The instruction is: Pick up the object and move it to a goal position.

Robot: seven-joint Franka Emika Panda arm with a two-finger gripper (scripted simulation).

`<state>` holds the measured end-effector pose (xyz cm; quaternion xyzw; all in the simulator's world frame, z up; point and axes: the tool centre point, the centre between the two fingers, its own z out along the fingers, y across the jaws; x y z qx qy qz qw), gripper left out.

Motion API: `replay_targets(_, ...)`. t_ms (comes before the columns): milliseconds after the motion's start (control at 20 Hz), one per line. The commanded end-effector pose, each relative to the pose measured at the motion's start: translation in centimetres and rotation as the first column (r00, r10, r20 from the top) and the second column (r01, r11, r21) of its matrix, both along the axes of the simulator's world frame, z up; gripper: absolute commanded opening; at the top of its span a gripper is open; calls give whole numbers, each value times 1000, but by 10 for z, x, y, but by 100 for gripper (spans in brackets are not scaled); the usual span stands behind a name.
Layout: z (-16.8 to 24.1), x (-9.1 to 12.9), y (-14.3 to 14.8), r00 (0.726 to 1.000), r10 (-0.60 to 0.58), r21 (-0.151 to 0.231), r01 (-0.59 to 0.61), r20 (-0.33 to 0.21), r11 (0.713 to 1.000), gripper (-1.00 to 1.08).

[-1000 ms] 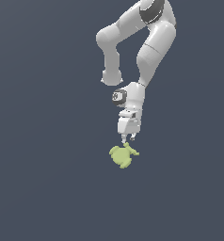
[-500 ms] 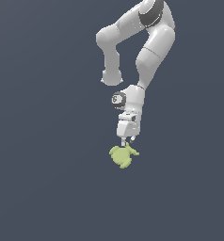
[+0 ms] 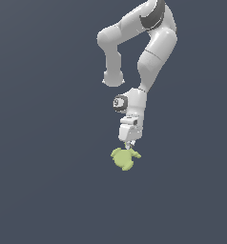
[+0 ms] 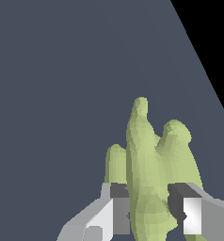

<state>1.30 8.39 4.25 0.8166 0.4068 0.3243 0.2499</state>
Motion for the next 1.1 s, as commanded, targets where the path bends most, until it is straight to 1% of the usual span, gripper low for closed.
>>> replay_targets(0,-5,2,-5,1000,-6,-7,6,-3,1000,-100)
replay_targets(300,-5,2,-5,1000,-6,-7,6,-3,1000,-100)
replay_targets(350,1,5,1,1000,0,-1,0,8,1000,-100)
replay_targets(600,7,5,-2,1000,0,-1,0,8,1000,-100)
replay_targets(850,25,6,-8,1000,-1,-1,1,7,1000,-100)
replay_targets(1050,47,8,-16,1000,-2,-1,2,6,1000,-100)
